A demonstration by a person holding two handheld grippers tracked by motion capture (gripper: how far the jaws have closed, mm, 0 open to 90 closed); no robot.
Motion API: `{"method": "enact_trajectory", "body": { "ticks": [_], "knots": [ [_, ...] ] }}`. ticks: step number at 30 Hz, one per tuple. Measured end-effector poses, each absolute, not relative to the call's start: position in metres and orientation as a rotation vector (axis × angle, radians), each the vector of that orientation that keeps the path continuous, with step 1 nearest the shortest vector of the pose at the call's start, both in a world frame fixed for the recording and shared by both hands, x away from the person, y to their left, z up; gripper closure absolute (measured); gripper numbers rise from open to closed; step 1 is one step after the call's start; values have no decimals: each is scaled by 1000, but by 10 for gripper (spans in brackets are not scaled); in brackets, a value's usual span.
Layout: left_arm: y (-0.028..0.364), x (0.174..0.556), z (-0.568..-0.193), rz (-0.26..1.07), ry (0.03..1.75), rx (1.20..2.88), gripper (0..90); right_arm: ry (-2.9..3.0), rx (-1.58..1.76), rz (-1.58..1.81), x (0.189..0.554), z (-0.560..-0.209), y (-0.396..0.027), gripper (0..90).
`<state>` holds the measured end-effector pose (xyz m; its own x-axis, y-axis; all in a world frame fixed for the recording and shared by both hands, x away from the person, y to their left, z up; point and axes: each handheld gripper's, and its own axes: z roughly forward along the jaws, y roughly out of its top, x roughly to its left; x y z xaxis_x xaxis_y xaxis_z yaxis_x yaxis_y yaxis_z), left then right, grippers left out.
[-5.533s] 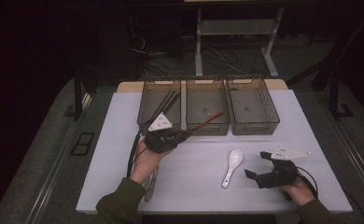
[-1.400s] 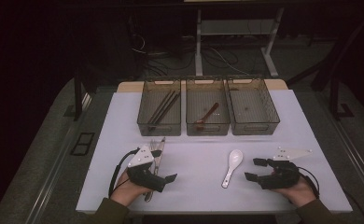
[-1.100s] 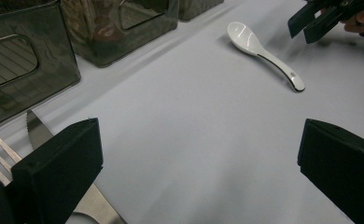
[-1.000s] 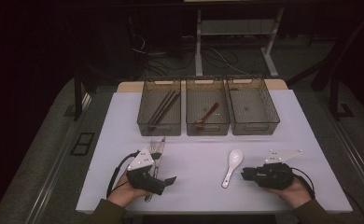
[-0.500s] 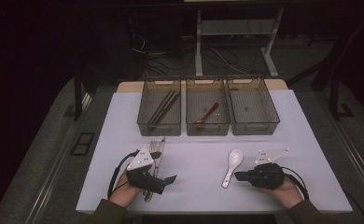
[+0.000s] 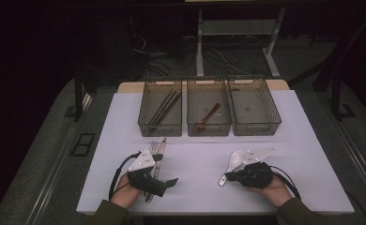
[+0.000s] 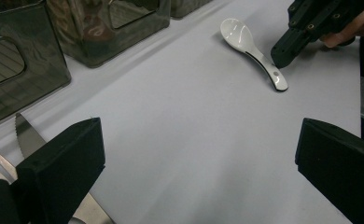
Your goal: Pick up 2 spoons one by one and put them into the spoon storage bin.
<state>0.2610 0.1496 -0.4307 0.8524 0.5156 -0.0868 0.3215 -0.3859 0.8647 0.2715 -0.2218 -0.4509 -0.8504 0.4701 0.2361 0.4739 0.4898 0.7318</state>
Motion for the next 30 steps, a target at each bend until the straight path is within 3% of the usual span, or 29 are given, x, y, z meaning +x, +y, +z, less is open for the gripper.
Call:
{"method": "enact_trajectory", "body": {
  "ticks": [30],
  "knots": [
    [150, 263, -434, 211, 629, 2039, 5, -2722, -827, -1390, 303, -447, -190, 877]
  ]
}}
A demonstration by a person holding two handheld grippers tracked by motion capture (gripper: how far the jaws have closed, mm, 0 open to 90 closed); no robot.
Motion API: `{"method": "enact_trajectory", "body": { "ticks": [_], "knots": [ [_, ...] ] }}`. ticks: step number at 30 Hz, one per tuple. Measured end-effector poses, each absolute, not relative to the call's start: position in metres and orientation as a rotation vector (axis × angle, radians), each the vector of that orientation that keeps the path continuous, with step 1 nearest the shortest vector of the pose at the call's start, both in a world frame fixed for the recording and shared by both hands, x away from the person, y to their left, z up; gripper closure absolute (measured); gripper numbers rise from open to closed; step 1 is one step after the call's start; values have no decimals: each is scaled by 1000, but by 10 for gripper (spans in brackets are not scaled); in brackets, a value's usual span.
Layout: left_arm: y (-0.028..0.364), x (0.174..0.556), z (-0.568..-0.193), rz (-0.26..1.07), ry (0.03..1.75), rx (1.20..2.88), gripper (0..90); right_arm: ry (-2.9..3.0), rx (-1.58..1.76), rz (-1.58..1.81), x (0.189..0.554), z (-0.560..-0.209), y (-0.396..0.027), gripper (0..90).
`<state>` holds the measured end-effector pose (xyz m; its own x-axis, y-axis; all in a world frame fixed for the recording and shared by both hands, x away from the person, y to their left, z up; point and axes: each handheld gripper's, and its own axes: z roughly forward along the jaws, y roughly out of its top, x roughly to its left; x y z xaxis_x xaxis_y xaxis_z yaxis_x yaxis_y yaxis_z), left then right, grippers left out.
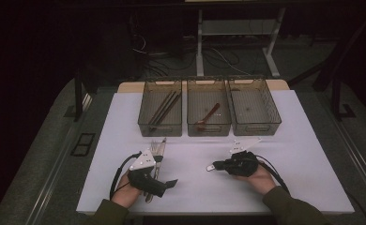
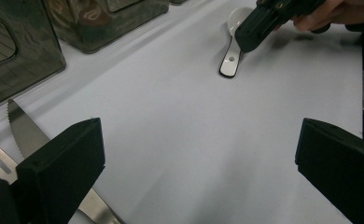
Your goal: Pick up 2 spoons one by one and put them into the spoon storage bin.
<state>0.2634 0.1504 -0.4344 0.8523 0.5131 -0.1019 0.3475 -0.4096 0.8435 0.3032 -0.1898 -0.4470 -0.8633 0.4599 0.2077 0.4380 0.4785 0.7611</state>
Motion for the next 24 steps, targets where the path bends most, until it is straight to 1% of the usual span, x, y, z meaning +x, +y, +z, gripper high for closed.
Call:
{"method": "enact_trajectory", "body": {
  "ticks": [3, 12, 18, 24],
  "knots": [
    [151, 264, -435, 209, 625, 2040, 6, 2656, 828, 1407, 303, -440, -197, 826],
    [152, 264, -435, 205, 624, 2040, 6, 2584, 907, 1419, 306, -424, -235, 584],
    [152, 264, -435, 200, 624, 2039, 6, 2565, 963, 1341, 307, -423, -260, 488],
    [151, 264, -436, 195, 619, 2045, 6, 2575, 1013, 1270, 311, -432, -277, 448]
  ]
}}
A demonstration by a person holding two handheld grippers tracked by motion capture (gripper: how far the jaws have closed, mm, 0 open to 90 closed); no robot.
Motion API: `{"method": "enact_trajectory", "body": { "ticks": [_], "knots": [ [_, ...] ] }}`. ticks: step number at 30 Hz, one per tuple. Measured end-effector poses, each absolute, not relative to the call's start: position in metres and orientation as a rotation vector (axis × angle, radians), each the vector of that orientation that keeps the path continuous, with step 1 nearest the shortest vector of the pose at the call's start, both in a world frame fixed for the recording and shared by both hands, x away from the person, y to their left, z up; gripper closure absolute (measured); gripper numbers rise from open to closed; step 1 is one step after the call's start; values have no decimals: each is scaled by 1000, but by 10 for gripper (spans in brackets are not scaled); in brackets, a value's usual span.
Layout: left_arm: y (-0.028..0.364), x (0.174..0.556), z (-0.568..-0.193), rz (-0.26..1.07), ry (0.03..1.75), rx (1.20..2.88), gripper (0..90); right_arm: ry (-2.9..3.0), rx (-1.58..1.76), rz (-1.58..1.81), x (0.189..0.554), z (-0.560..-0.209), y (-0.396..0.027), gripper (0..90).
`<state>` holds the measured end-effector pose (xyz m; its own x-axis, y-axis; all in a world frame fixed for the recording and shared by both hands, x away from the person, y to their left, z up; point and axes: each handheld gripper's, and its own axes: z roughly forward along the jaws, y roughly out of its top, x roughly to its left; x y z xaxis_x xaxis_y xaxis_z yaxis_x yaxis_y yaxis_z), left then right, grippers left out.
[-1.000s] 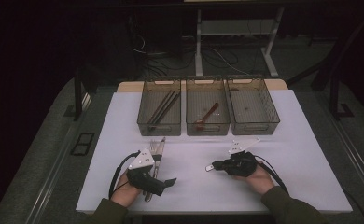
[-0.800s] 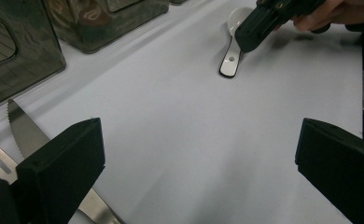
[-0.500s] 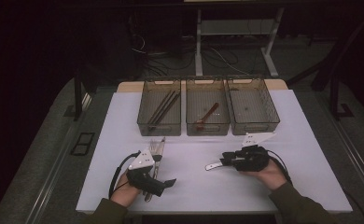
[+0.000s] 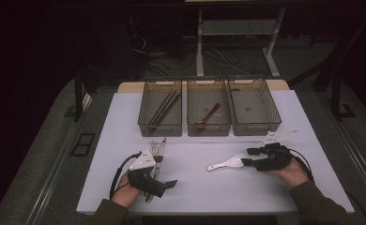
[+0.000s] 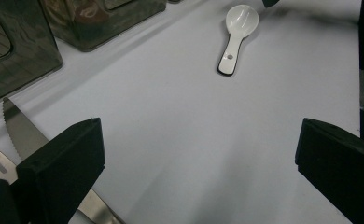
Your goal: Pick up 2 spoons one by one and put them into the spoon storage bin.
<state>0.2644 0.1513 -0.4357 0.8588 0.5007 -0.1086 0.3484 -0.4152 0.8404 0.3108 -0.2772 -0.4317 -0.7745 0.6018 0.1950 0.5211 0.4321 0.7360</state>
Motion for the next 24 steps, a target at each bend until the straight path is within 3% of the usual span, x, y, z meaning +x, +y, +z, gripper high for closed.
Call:
{"method": "enact_trajectory", "body": {
  "ticks": [17, 24],
  "knots": [
    [151, 265, -436, 188, 617, 2048, 6, 2641, 1000, 1225, 321, -448, -261, 437],
    [151, 264, -437, 187, 613, 2050, 6, 2662, 958, 1185, 320, -450, -259, 491]
  ]
}}
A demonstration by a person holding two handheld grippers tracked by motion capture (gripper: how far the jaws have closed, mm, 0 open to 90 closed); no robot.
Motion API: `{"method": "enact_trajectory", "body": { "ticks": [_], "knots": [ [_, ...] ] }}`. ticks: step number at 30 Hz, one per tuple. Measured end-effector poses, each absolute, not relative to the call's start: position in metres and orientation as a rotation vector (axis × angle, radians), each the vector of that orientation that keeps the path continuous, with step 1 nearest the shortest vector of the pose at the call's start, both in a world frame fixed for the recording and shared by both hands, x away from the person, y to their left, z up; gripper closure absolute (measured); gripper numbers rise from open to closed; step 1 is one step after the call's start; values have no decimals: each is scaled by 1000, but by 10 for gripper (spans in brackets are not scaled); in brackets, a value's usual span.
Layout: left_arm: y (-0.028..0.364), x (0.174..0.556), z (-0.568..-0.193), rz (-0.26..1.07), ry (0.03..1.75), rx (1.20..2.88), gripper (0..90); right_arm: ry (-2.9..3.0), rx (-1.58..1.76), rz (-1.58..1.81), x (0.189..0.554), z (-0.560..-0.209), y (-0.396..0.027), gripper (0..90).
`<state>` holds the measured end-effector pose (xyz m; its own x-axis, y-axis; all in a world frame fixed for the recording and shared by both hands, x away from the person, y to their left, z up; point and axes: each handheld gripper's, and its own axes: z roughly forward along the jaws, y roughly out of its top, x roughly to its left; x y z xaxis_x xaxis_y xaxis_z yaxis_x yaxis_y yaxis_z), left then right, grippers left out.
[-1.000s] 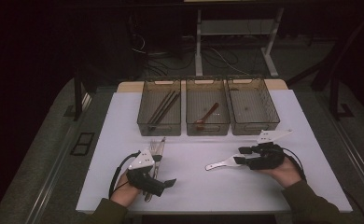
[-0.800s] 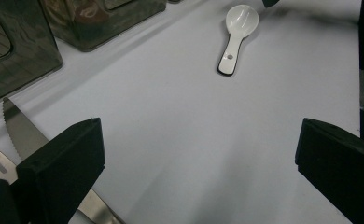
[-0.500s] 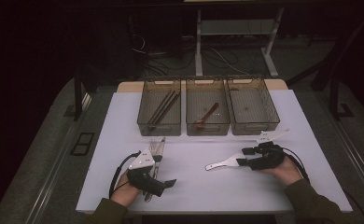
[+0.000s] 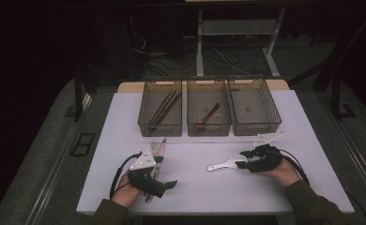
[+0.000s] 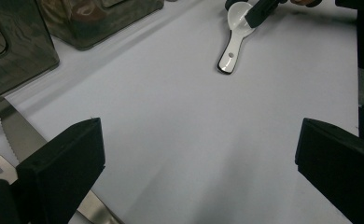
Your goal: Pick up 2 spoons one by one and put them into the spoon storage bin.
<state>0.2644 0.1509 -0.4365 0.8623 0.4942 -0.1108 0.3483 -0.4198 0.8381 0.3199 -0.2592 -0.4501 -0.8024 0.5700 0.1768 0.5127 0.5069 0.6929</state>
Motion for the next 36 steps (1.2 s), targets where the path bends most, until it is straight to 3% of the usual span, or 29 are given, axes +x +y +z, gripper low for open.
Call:
{"method": "enact_trajectory", "body": {
  "ticks": [25, 36],
  "knots": [
    [150, 264, -437, 185, 606, 2055, 6, 2779, 828, 1139, 312, -447, -259, 781],
    [150, 264, -437, 185, 604, 2055, 6, 2785, 808, 1116, 309, -445, -257, 789]
  ]
}}
